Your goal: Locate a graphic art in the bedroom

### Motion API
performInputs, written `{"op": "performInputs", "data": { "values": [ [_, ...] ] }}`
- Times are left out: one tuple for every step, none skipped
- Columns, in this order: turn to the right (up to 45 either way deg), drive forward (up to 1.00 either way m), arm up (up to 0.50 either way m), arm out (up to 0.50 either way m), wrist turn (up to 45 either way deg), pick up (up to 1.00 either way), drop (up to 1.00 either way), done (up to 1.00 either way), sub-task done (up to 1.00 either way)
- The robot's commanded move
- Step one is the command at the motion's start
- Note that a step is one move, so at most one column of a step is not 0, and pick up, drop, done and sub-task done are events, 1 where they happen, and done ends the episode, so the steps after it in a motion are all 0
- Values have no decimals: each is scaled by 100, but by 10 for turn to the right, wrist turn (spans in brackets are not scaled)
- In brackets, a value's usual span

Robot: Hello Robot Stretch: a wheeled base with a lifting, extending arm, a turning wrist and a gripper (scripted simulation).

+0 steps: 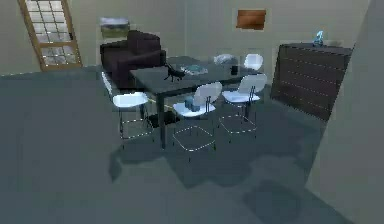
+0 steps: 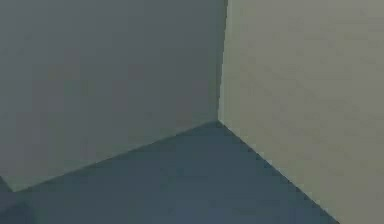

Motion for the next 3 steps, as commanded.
{"op": "performInputs", "data": {
  "values": [
    [450,0,0,0,0,0,0,0,0],
    [120,0,0,0,0,0,0,0,0],
    [0,15,0,0,0,0,0,0,0]
  ]
}}
